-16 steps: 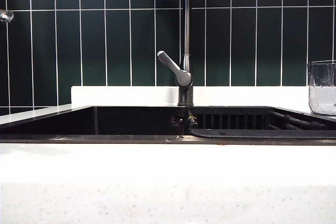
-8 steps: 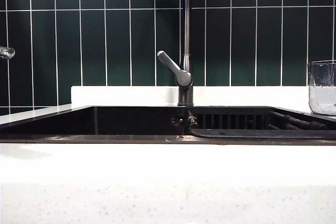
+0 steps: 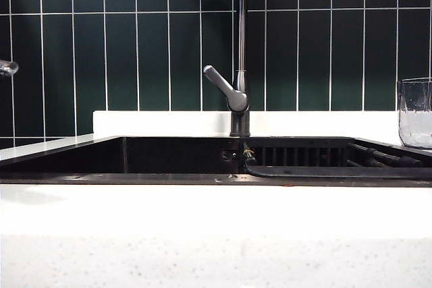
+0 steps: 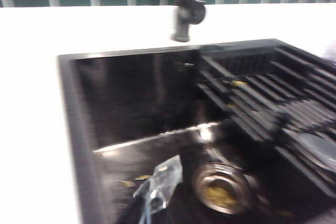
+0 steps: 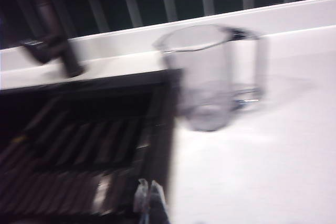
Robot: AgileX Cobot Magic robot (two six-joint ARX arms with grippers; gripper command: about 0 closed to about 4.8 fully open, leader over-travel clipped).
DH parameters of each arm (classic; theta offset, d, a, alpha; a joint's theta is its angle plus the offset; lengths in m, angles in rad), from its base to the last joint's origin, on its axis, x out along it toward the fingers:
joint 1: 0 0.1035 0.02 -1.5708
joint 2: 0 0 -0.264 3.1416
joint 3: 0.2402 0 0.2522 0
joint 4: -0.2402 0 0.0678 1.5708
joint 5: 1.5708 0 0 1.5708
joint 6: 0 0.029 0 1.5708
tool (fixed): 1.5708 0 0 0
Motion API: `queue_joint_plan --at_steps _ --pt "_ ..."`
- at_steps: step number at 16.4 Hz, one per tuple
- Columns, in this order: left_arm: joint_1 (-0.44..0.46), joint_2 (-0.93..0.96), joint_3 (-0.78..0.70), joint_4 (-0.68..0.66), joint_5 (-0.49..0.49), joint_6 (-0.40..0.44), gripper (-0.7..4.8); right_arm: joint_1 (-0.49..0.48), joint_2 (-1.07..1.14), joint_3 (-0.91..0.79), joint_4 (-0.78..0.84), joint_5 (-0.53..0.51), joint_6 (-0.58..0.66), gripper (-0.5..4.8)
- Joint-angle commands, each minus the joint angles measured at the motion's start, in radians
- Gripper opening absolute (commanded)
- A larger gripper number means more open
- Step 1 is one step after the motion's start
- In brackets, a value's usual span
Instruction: Pick up the mug next to the sink, go to the faucet to get some water, pour the water into the sink, and finally put the mug back to its place.
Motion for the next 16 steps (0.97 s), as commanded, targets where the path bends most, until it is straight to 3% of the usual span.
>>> queue_joint_plan --at_steps 1,4,5,16 --pt "0.215 0.000 0.003 0.005 0.055 0.001 -0.05 0.136 -0.001 -0.006 0.015 -0.003 0.000 -0.06" --pt "0.375 0.000 0.003 0.005 0.051 0.001 -0.05 0.193 -0.001 -0.006 0.016 -0.003 0.000 -0.06" --pt "0.389 0.000 0.003 0.005 0.051 0.001 -0.05 0.192 -0.001 -0.006 0.016 -0.003 0.000 -0.06" --pt "0.389 0.000 0.003 0.005 0.052 0.001 -0.05 0.190 -0.001 -0.006 0.016 -0.002 0.000 -0.06"
